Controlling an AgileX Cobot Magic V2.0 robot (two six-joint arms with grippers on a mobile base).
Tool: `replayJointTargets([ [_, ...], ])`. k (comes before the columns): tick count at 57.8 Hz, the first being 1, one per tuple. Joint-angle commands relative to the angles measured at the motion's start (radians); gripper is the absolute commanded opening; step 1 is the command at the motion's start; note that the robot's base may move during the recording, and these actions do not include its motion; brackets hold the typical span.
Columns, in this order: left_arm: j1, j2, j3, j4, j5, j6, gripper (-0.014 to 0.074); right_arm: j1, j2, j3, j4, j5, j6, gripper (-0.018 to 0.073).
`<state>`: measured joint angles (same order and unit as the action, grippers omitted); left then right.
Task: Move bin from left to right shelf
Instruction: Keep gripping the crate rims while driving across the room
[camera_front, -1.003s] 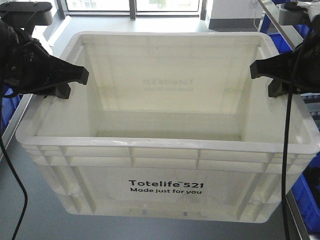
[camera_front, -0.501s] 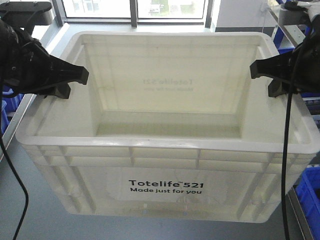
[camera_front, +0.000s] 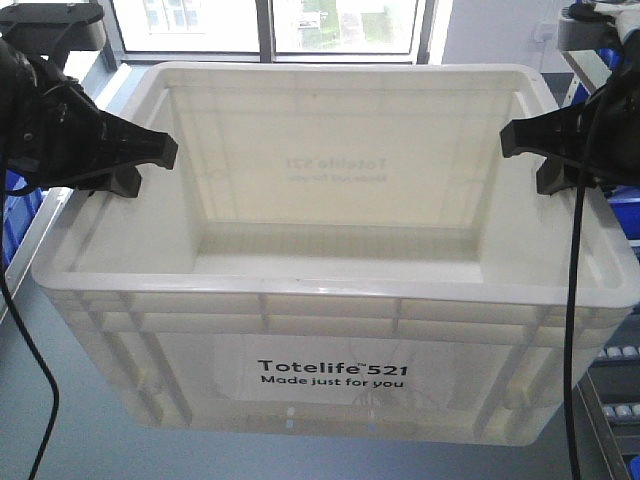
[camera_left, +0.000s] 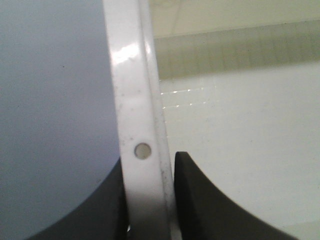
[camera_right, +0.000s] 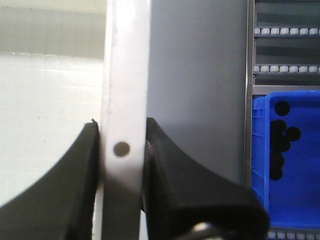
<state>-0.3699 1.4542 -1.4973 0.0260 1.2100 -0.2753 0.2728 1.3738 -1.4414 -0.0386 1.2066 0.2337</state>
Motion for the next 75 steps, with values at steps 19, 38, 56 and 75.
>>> replayJointTargets([
  [19,-0.011,-0.048,-0.039,-0.033,-0.103,0.028,-0.0006,0.006,-0.039,-0.042,0.026,-0.110,-0.031,0.0000],
  [38,-0.011,-0.048,-0.039,-0.033,-0.103,0.028,-0.0006,0.006,-0.039,-0.042,0.026,-0.110,-0.031,0.0000],
  [56,-0.011,-0.048,-0.039,-0.033,-0.103,0.028,-0.0006,0.006,-0.039,-0.042,0.026,-0.110,-0.031,0.0000],
  [75,-0.011,-0.048,-0.039,-0.033,-0.103,0.028,-0.0006,0.006,-0.039,-0.042,0.026,-0.110,-0.031,0.0000],
])
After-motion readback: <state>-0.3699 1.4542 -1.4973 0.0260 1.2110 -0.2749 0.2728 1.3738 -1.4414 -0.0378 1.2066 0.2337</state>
